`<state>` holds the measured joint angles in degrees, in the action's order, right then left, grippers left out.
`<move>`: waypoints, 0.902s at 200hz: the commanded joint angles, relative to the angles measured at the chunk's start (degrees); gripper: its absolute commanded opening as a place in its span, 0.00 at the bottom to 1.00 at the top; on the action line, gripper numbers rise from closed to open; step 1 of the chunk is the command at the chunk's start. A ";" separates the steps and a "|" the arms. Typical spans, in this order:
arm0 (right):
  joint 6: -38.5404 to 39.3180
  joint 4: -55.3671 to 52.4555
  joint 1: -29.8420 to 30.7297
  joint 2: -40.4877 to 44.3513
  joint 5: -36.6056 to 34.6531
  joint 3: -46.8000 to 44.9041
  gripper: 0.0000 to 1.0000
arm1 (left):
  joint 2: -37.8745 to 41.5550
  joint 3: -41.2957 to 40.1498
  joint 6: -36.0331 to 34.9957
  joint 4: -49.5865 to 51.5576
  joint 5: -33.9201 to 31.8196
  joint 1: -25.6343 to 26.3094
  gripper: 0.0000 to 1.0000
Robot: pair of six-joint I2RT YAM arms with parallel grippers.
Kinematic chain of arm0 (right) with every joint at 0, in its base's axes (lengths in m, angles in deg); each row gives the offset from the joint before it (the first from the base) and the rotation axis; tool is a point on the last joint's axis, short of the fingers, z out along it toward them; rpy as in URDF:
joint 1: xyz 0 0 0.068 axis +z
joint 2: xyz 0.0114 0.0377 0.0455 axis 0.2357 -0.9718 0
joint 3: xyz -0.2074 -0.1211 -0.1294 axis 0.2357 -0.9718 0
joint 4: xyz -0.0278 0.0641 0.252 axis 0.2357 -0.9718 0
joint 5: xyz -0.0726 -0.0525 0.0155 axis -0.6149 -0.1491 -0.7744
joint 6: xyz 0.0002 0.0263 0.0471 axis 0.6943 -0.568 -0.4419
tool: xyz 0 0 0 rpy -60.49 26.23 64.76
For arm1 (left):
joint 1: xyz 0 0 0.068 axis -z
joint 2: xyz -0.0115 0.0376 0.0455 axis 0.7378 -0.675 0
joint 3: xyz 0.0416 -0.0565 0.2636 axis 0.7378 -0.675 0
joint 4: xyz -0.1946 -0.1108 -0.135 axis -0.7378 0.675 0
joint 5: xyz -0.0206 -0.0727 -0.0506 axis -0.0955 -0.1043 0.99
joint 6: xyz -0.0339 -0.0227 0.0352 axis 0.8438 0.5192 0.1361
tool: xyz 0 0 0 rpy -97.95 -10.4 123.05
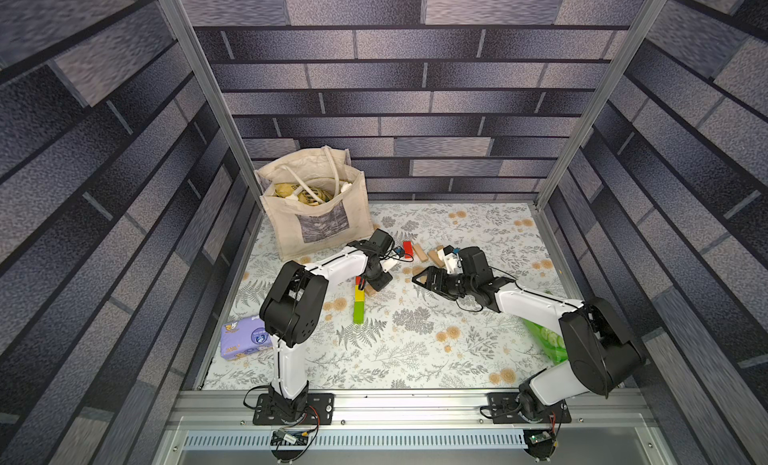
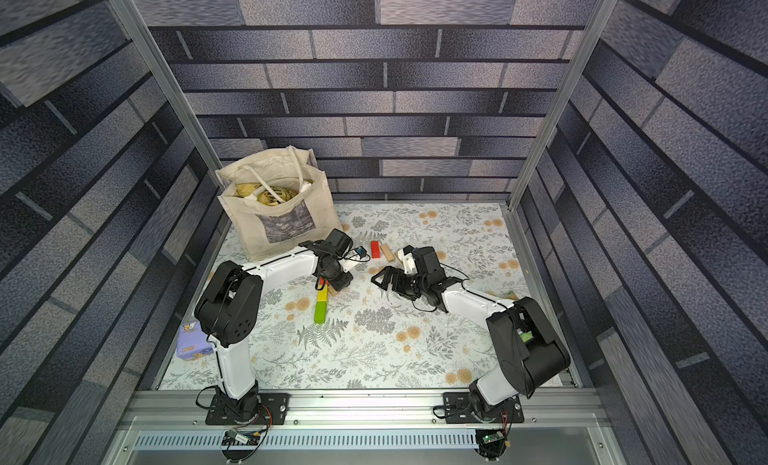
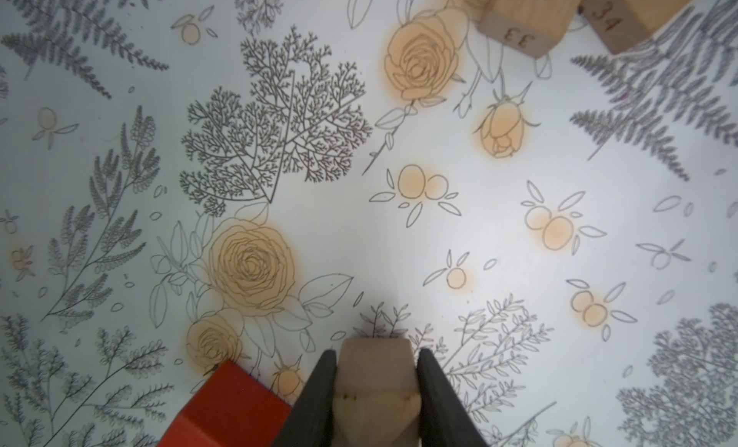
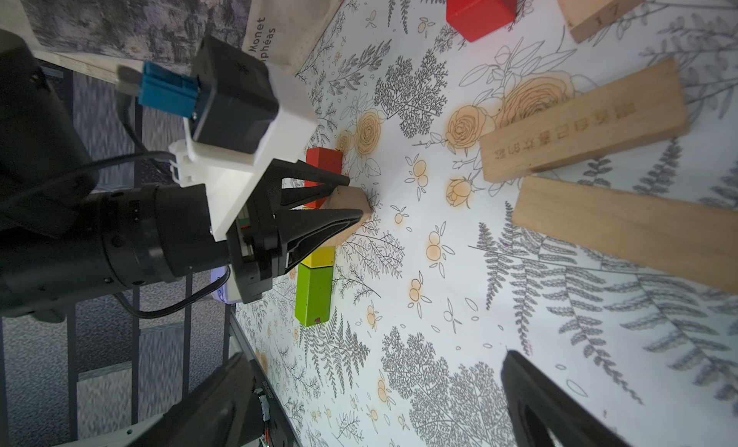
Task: Assemble the letter k with building blocks
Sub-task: Assemble the building block at the center of the board.
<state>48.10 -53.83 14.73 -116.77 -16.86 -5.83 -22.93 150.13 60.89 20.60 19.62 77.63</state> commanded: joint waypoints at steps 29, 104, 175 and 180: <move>-0.03 0.56 -0.31 -0.21 0.55 0.04 1.00 | 1.28 -0.11 -1.17 1.21 -0.50 -0.39 0.34; -0.14 0.73 -0.31 -0.30 0.51 -0.09 1.00 | 0.57 0.03 -1.14 1.43 -0.54 -0.38 0.37; -0.03 0.82 -0.32 -0.30 0.47 -0.26 1.00 | 0.37 0.12 -1.17 1.47 -0.64 -0.29 0.39; -0.03 0.82 -0.32 -0.38 0.52 -0.24 1.00 | 0.37 0.09 -1.16 1.45 -0.59 -0.30 0.39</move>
<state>48.10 -53.81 14.73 -116.77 -16.86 -5.83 -22.93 150.13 60.89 20.65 19.62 77.48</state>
